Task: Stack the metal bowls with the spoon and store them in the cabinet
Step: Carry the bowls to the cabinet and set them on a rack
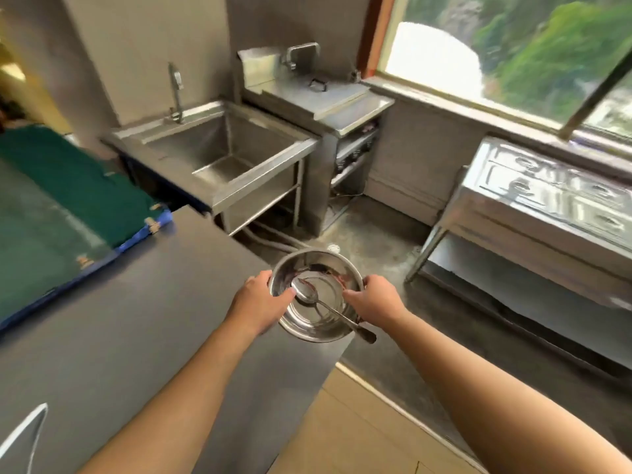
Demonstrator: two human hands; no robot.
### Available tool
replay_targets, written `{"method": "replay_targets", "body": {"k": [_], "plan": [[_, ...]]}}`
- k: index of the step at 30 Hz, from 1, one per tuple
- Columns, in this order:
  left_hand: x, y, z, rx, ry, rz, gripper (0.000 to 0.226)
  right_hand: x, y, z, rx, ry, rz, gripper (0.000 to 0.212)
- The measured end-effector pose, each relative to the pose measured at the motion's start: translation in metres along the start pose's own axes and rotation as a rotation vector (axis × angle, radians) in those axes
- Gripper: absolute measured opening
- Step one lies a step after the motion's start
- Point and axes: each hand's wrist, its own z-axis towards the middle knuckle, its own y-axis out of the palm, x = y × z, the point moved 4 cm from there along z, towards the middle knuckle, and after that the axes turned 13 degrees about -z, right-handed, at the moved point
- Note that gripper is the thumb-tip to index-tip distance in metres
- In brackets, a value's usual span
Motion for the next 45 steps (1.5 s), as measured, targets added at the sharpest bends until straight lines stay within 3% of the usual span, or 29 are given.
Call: {"method": "replay_targets", "body": {"k": [7, 21, 30, 37, 45], "plan": [[0.123, 0.133, 0.028, -0.174, 0.136, 0.046, 0.037, 0.129, -0.111, 0.016, 0.156, 0.159, 0.079, 0.019], [0.352, 0.441, 0.023, -0.567, 0.411, 0.158, 0.029, 0.415, -0.294, -0.003, 0.384, 0.555, 0.263, 0.031], [0.458, 0.633, -0.015, -0.858, 0.664, 0.268, 0.037, 0.571, -0.350, -0.040, 0.522, 0.846, 0.365, 0.035], [0.537, 0.796, -0.043, -1.100, 0.789, 0.260, 0.032, 0.688, -0.399, -0.047, 0.629, 1.144, 0.429, 0.053], [0.630, 0.951, -0.101, -1.373, 0.995, 0.343, 0.044, 0.778, -0.456, -0.077, 0.755, 1.422, 0.545, 0.047]]}}
